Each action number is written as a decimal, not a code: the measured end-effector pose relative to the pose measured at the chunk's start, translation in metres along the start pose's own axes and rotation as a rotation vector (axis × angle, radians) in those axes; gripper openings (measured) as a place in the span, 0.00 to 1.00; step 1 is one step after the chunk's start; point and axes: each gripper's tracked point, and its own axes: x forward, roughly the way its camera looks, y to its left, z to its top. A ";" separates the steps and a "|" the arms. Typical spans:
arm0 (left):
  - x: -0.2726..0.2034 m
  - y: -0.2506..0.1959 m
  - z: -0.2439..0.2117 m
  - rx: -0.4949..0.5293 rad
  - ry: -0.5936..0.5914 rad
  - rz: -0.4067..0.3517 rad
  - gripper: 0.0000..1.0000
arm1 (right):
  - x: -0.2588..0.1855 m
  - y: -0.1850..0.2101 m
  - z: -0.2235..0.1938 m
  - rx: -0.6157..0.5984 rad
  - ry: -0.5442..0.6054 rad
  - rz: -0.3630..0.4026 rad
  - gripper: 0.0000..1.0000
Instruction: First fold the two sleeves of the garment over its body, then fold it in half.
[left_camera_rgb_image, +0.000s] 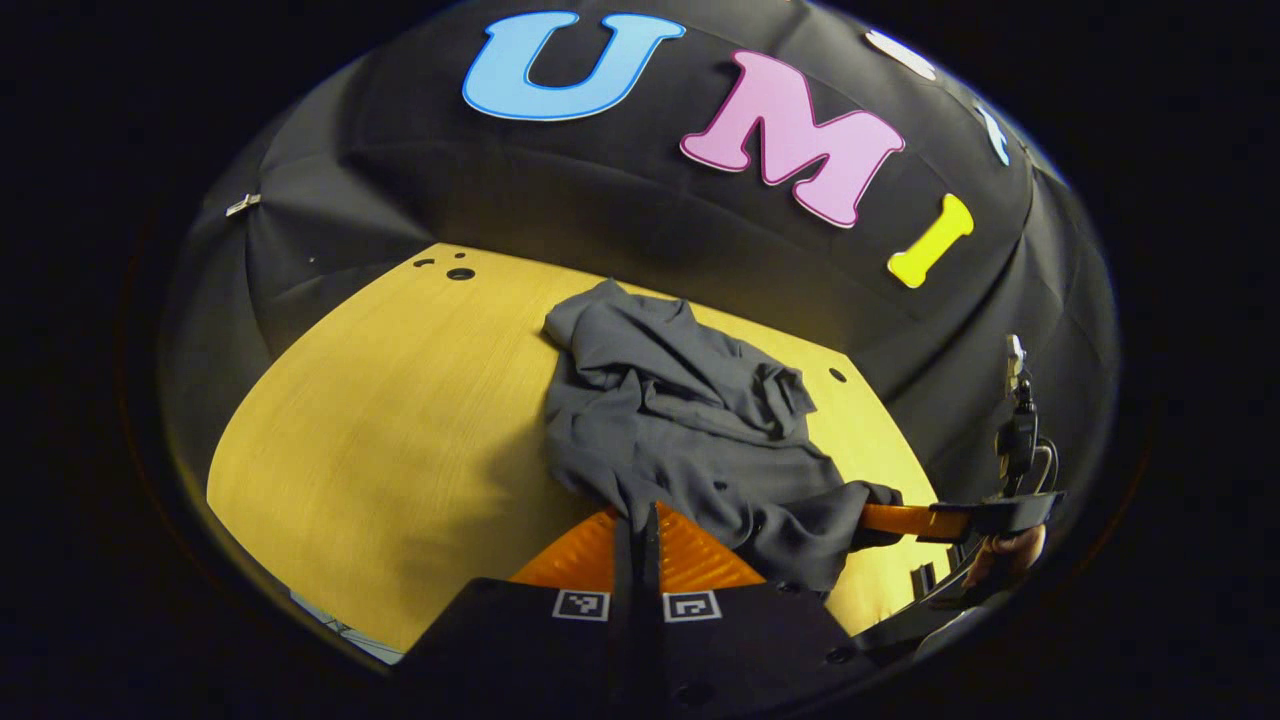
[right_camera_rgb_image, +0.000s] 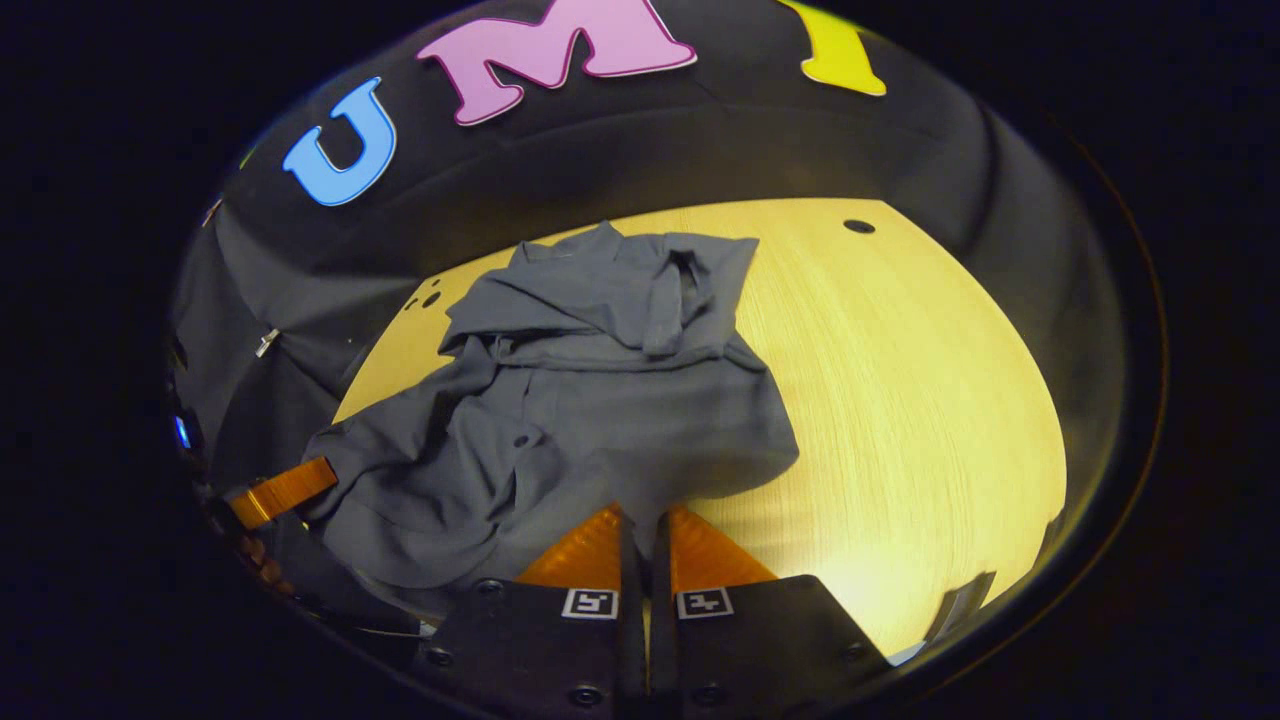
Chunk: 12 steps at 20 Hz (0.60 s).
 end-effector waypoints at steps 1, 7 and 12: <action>0.004 -0.002 0.010 0.001 -0.010 -0.001 0.05 | 0.002 0.000 0.010 -0.004 -0.017 0.004 0.07; 0.036 -0.029 0.078 0.001 -0.114 -0.079 0.05 | 0.030 -0.004 0.075 0.055 -0.106 0.007 0.07; 0.072 -0.037 0.144 0.039 -0.190 -0.065 0.05 | 0.050 -0.008 0.143 -0.019 -0.194 0.002 0.07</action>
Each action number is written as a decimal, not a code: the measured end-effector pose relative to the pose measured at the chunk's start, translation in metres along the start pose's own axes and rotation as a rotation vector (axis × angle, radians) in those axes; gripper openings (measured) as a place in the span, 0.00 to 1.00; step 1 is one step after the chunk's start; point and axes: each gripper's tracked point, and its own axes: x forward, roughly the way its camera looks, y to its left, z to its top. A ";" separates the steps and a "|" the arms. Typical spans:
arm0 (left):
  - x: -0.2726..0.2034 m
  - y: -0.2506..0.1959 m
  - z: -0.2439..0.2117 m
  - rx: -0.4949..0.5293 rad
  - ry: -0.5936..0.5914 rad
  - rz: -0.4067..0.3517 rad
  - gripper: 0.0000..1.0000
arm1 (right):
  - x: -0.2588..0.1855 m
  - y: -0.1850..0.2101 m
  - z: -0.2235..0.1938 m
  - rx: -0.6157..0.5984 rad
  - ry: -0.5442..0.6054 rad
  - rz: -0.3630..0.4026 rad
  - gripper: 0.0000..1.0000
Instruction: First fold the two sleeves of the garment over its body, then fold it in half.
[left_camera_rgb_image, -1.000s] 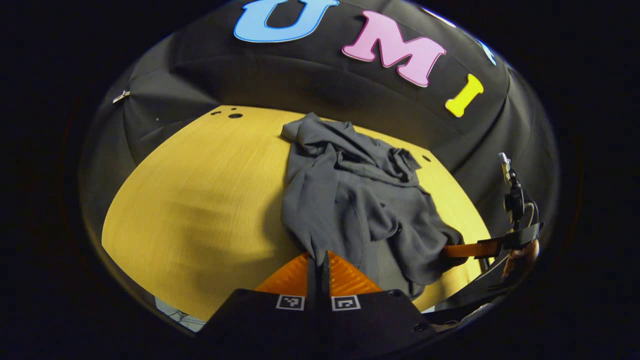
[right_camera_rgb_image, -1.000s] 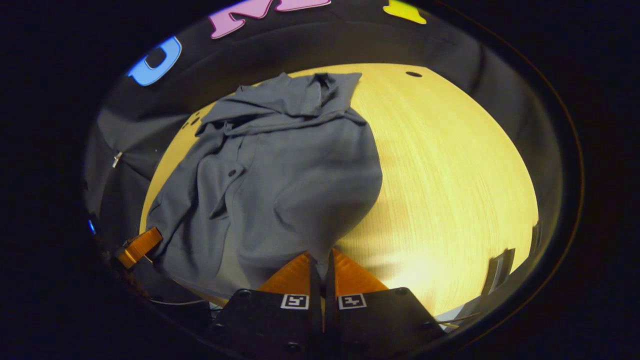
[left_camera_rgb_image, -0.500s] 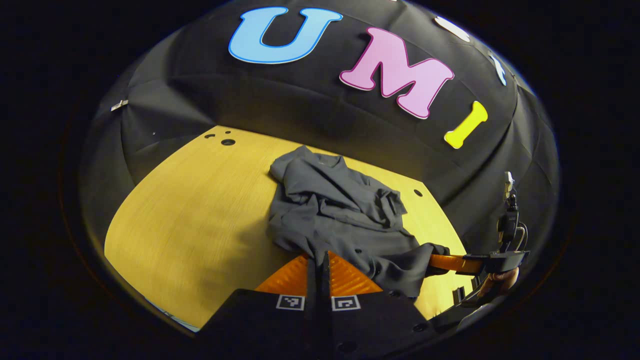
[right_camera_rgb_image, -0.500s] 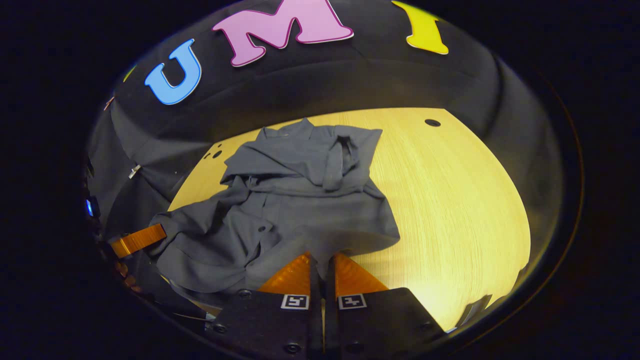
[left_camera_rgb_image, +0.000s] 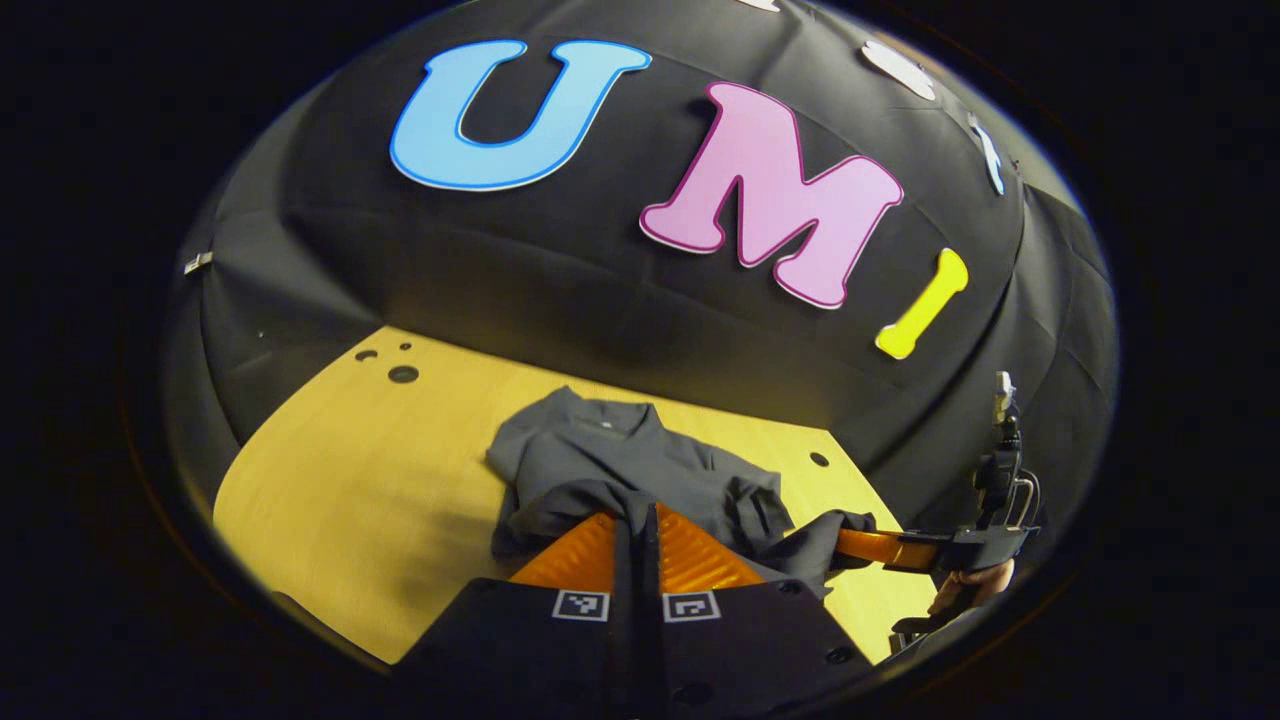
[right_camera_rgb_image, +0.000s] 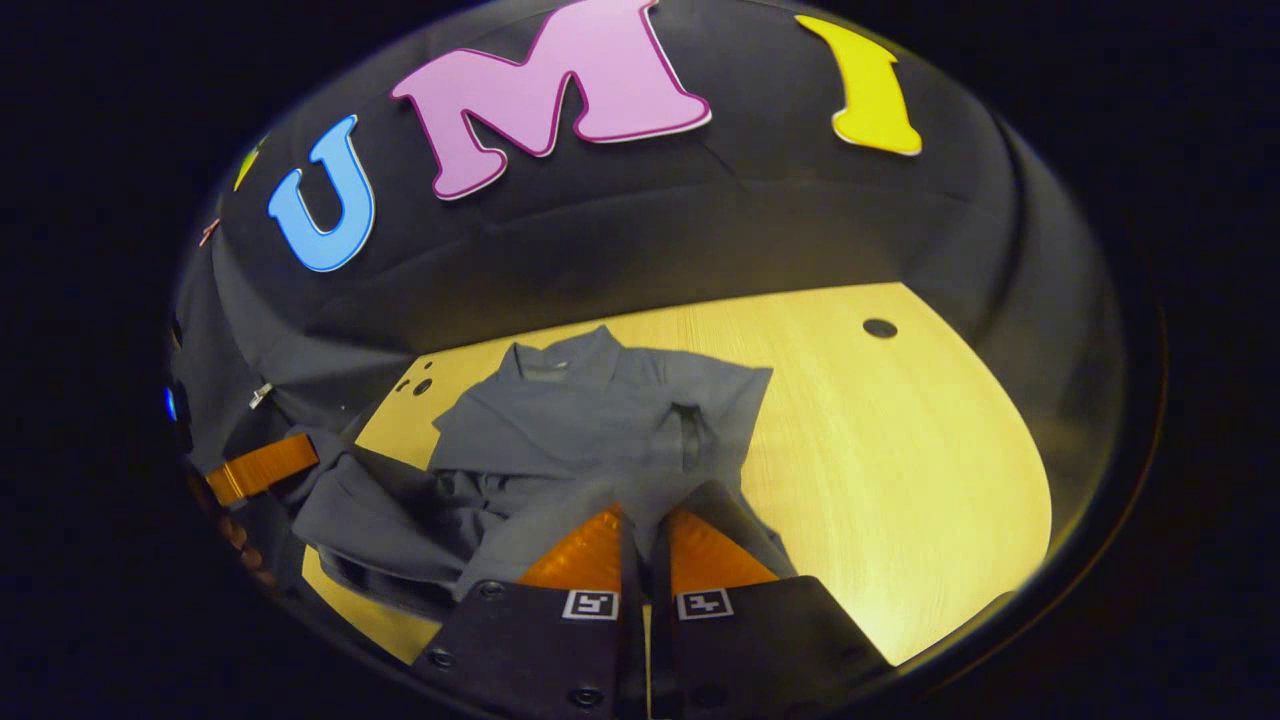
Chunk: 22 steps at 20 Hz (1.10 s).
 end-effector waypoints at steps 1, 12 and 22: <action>0.010 0.001 0.011 -0.003 -0.012 0.004 0.05 | 0.005 0.000 0.010 0.000 -0.009 0.003 0.06; 0.128 0.043 0.063 0.043 -0.078 0.061 0.05 | 0.097 -0.021 0.063 0.241 -0.075 -0.008 0.06; 0.212 0.076 0.060 0.155 -0.119 0.071 0.06 | 0.188 -0.048 0.057 0.452 -0.087 -0.090 0.06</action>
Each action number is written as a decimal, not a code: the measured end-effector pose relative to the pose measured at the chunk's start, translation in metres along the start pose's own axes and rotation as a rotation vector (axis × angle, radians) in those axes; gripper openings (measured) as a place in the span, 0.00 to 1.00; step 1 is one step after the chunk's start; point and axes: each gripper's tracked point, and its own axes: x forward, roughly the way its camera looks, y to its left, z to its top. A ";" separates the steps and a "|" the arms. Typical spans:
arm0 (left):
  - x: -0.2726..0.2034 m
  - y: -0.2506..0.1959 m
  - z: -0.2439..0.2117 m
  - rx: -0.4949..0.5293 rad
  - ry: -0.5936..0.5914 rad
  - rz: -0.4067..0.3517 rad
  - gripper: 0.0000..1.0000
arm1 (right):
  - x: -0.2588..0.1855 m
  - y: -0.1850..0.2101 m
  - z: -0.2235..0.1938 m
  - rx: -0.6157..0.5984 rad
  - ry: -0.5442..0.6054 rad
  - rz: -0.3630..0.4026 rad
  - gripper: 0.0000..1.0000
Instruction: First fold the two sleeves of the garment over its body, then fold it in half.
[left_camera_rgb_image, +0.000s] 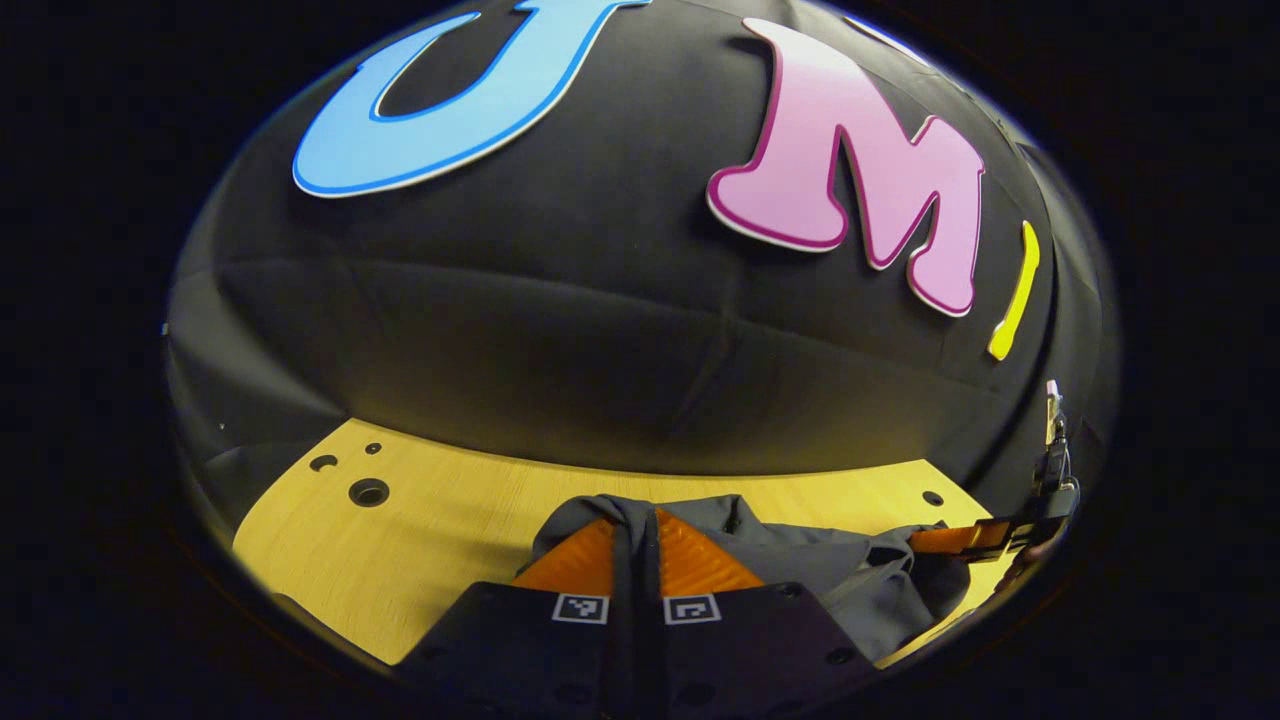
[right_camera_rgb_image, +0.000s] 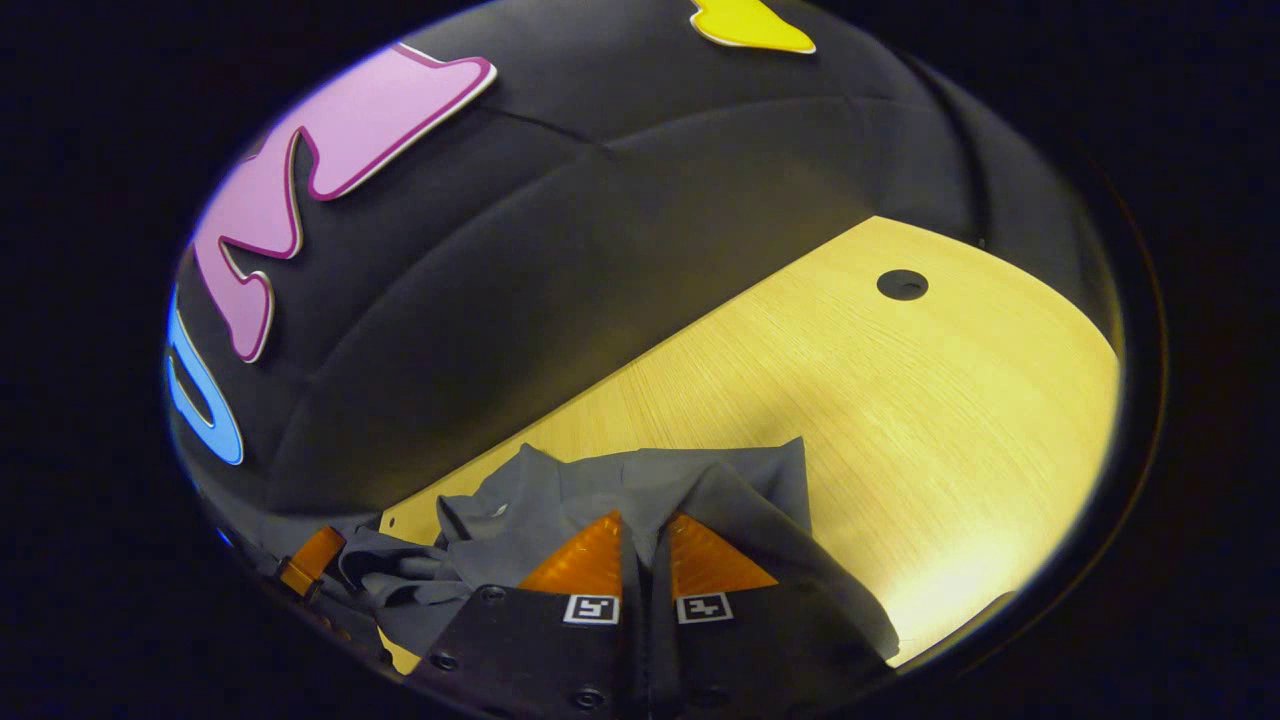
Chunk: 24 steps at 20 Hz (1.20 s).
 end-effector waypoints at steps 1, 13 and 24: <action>0.005 0.002 -0.005 0.000 0.007 0.003 0.03 | 0.005 -0.002 -0.001 0.009 0.003 -0.008 0.06; 0.002 0.010 0.006 0.064 -0.021 0.042 0.89 | -0.006 -0.006 -0.001 -0.024 -0.023 -0.054 1.00; -0.154 0.008 0.065 0.115 -0.130 0.091 0.96 | -0.143 -0.009 -0.022 -0.236 -0.112 -0.102 0.98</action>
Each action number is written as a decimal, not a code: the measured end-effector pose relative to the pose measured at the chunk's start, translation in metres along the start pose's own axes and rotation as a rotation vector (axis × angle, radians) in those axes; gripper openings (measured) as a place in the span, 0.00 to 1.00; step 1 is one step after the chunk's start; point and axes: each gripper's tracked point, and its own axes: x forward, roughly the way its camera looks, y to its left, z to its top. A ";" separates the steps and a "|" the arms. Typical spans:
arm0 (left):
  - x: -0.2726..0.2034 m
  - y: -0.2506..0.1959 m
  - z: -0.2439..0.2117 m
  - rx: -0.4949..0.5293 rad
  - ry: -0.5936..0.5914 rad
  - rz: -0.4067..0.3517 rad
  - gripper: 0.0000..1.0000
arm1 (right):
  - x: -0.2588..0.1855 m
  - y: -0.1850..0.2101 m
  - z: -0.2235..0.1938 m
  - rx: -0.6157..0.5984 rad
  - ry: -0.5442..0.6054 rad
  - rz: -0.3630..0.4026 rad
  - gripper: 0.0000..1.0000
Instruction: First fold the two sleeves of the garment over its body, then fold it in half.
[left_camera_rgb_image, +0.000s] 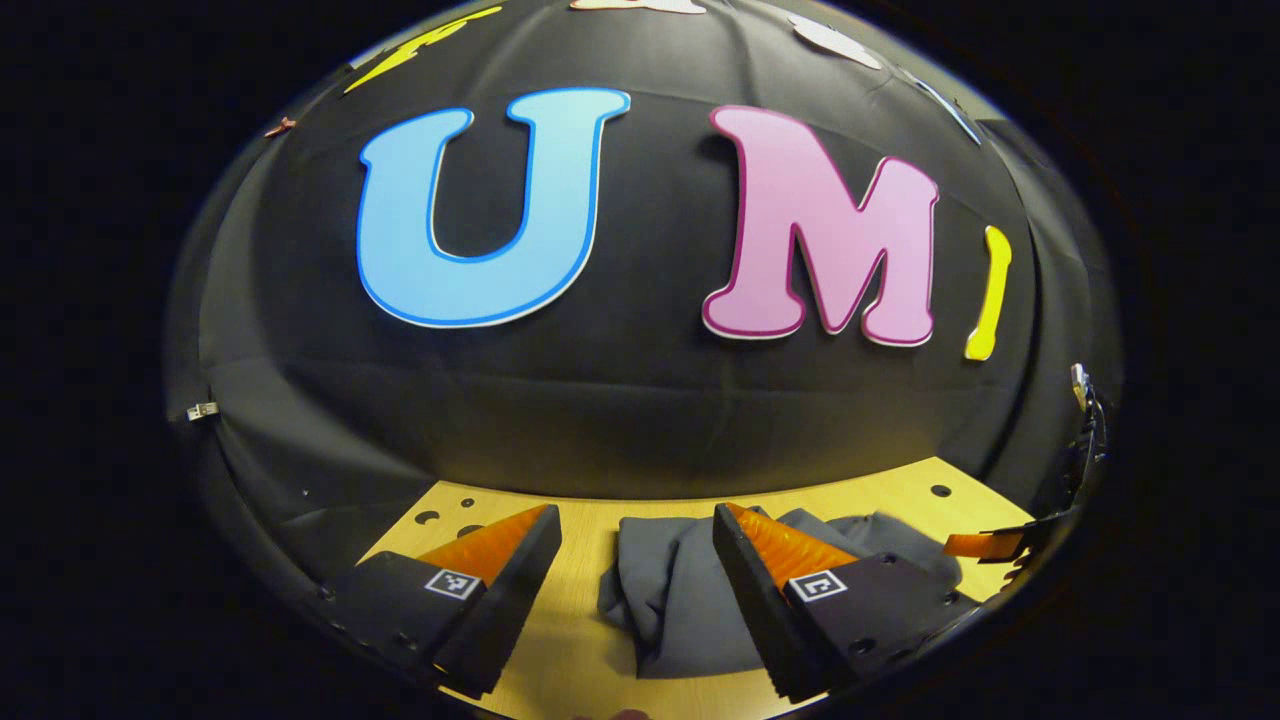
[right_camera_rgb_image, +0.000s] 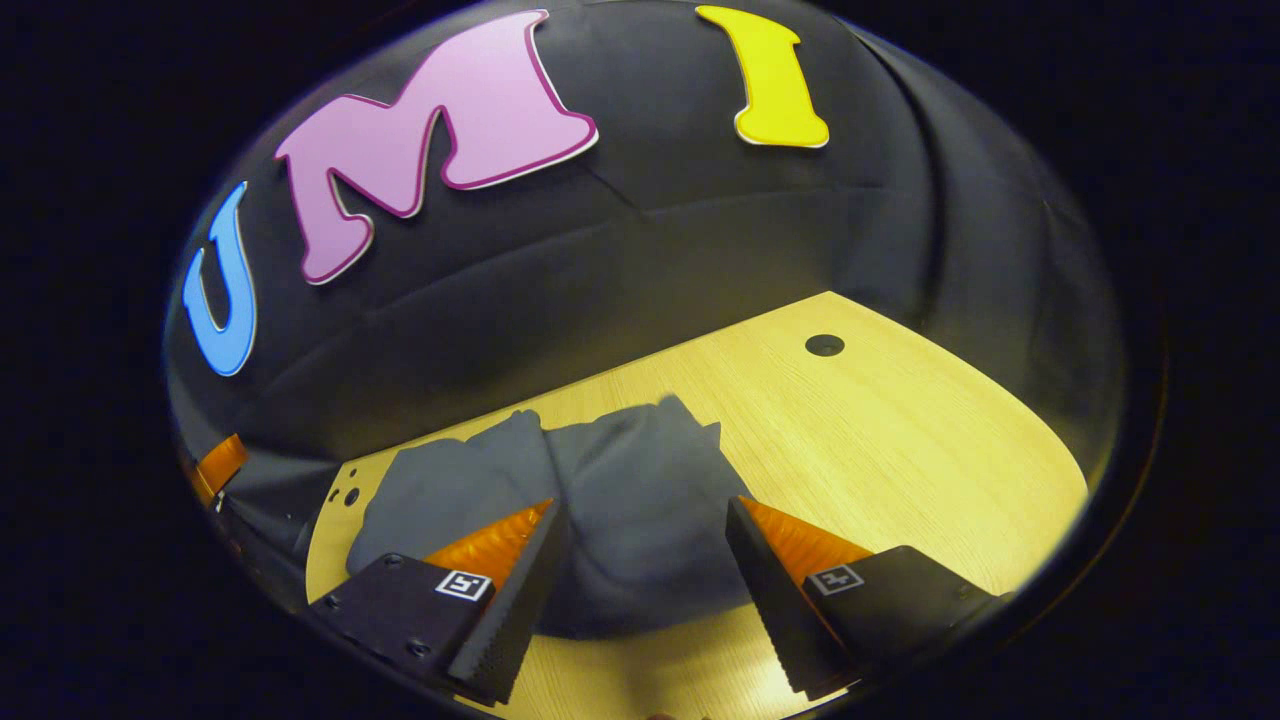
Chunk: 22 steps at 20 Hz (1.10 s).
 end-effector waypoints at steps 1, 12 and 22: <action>-0.012 -0.004 0.003 -0.005 -0.001 -0.010 0.96 | -0.012 -0.003 0.000 -0.014 0.002 0.002 0.98; -0.150 -0.050 0.000 0.083 0.014 -0.035 0.96 | -0.152 -0.048 0.028 -0.179 -0.040 0.009 0.98; -0.291 -0.052 0.008 -0.040 0.021 0.106 0.96 | -0.288 -0.048 0.052 -0.160 -0.213 0.158 0.98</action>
